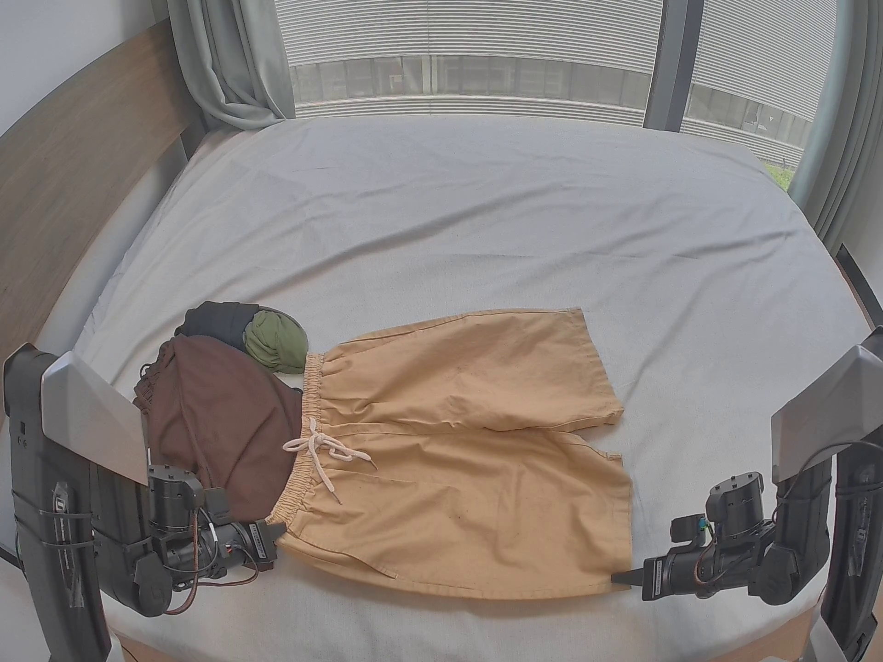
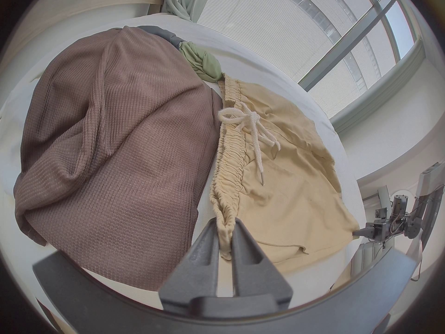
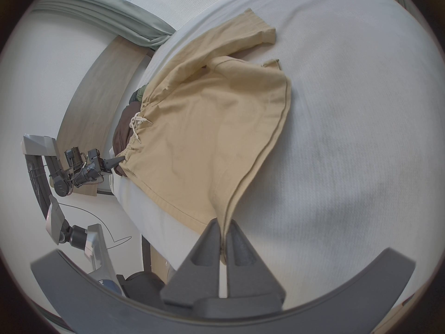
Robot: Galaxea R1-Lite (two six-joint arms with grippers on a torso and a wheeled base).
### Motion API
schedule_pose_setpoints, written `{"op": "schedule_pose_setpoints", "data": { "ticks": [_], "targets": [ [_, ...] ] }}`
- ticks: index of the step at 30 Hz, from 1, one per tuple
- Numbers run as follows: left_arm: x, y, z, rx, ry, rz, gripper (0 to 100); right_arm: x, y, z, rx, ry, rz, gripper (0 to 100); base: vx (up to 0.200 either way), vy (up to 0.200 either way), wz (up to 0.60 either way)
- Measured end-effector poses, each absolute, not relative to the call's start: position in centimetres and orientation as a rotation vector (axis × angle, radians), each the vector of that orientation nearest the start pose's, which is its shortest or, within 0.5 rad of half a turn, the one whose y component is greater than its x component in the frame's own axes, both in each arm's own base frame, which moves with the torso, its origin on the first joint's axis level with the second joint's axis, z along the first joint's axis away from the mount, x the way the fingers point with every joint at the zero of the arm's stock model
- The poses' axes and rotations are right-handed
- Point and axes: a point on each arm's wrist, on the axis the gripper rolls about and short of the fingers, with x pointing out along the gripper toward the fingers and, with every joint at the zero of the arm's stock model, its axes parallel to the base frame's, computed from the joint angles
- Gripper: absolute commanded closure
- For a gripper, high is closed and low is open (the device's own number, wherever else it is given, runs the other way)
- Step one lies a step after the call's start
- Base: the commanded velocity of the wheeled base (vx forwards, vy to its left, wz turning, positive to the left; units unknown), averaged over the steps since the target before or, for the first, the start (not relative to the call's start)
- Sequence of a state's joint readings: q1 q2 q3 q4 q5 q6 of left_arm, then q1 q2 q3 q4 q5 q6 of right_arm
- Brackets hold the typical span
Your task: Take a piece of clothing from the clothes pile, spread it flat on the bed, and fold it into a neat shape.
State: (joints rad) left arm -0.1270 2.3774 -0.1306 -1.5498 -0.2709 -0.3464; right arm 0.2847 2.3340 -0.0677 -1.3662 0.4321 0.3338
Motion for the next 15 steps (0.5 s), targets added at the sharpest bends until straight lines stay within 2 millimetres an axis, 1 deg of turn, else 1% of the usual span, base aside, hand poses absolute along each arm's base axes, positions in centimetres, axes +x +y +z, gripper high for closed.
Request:
{"op": "schedule_pose_setpoints", "data": {
  "ticks": [1,2,7,15],
  "targets": [
    [24.1,-3.7,-4.2,-0.378,0.763,-0.258,100,20.5,7.0,-4.5,0.364,1.007,0.512,100,0.000,0.000,0.00],
    [24.1,-3.7,-4.2,-0.377,0.764,-0.259,100,20.5,7.0,-4.6,0.364,1.001,0.514,0,0.000,0.000,0.00],
    [24.1,-3.8,-4.3,-0.376,0.769,-0.261,100,20.5,7.0,-5.3,0.353,0.974,0.508,0,0.000,0.000,0.00],
    [24.1,-3.9,-4.4,-0.376,0.769,-0.265,100,19.9,7.2,-6.5,0.333,1.027,0.477,0,0.000,0.000,0.00]
  ]
}}
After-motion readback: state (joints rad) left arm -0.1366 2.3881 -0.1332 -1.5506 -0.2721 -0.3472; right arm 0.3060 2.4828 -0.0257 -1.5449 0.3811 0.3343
